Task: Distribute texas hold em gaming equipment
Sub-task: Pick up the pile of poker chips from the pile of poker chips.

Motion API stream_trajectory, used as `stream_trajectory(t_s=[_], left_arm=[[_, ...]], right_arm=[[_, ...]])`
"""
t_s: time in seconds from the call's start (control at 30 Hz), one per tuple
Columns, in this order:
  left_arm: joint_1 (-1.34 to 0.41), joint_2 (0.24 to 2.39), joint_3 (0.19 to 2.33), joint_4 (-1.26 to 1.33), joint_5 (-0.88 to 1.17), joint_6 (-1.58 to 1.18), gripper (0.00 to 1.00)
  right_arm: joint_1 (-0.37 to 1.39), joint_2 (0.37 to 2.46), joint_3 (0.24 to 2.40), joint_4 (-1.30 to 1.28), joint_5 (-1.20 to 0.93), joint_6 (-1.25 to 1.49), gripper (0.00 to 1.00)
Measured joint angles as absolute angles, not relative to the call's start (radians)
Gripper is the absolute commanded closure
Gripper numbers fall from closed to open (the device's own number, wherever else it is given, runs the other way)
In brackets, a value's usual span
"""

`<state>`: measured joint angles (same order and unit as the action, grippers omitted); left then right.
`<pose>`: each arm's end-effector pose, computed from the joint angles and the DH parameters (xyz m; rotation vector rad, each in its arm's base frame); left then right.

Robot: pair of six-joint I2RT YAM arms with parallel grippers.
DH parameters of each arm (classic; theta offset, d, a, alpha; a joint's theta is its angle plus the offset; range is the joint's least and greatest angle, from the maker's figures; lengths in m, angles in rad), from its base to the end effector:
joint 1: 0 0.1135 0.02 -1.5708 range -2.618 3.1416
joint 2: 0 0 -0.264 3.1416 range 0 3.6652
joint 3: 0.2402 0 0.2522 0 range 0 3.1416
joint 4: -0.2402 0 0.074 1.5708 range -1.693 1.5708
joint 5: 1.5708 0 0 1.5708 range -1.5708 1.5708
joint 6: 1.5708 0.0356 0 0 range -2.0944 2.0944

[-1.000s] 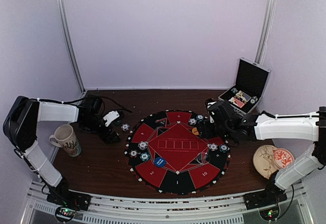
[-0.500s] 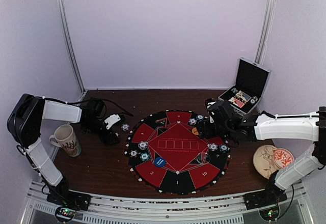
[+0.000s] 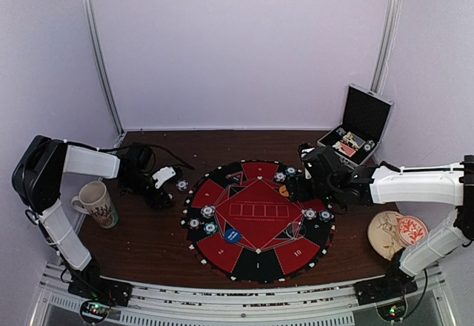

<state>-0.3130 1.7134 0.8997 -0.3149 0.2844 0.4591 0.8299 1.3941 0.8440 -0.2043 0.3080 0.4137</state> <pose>0.2972 -0.1067 0.1402 1.0817 2.4337 -0.3364 0.2053 0.2085 0.2226 -0.3232 2.2758 0.2884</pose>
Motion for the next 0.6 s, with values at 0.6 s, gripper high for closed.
stream_trajectory(t_s=[0.6], left_arm=[[-0.313,1.714,0.907,-0.312,0.287,0.459,0.6]], right_arm=[[0.83,1.394,0.844,-0.204,0.308,0.414,0.12]])
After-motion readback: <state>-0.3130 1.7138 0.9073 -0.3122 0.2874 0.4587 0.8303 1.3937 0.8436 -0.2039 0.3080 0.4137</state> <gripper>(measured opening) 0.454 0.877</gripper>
